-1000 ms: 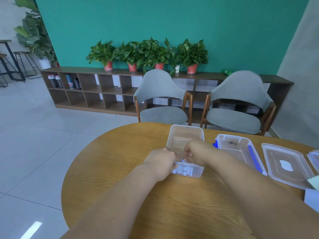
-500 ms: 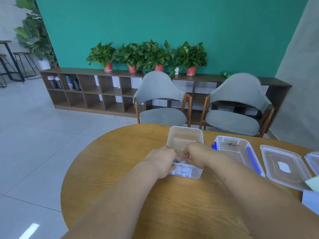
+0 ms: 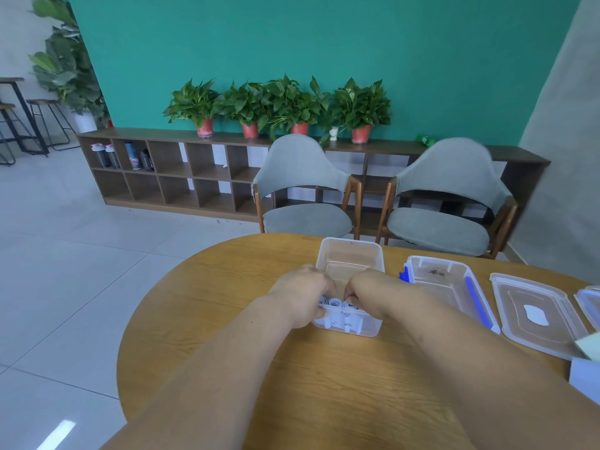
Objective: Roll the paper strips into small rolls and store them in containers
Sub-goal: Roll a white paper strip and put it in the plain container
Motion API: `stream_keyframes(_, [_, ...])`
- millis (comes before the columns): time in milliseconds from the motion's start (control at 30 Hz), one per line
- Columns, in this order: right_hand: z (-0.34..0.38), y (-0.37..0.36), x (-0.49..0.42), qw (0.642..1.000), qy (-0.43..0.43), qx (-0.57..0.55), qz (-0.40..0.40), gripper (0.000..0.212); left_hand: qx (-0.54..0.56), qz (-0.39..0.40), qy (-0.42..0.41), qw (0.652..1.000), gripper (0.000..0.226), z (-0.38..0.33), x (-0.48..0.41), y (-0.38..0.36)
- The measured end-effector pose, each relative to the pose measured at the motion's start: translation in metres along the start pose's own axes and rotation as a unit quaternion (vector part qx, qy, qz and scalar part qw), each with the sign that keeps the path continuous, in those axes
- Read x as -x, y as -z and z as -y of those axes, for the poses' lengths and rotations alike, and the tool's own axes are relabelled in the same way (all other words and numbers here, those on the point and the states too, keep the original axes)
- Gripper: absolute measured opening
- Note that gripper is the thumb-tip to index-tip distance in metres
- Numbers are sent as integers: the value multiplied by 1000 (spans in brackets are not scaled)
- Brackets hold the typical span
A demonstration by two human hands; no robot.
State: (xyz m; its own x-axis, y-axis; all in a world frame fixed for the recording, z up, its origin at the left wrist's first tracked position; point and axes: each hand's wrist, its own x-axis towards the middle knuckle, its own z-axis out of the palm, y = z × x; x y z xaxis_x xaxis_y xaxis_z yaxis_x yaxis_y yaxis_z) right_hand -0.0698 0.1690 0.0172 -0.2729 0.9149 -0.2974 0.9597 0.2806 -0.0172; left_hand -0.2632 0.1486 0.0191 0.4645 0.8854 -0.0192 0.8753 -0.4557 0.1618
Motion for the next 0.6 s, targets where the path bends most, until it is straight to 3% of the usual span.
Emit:
stream_keyframes(433, [5, 2, 1, 997, -42, 58, 15, 15, -29, -30, -10, 999, 61, 6, 3, 3])
stream_keyframes(600, [6, 17, 12, 996, -91, 5, 13, 14, -33, -32, -3, 999, 65, -1, 8, 14])
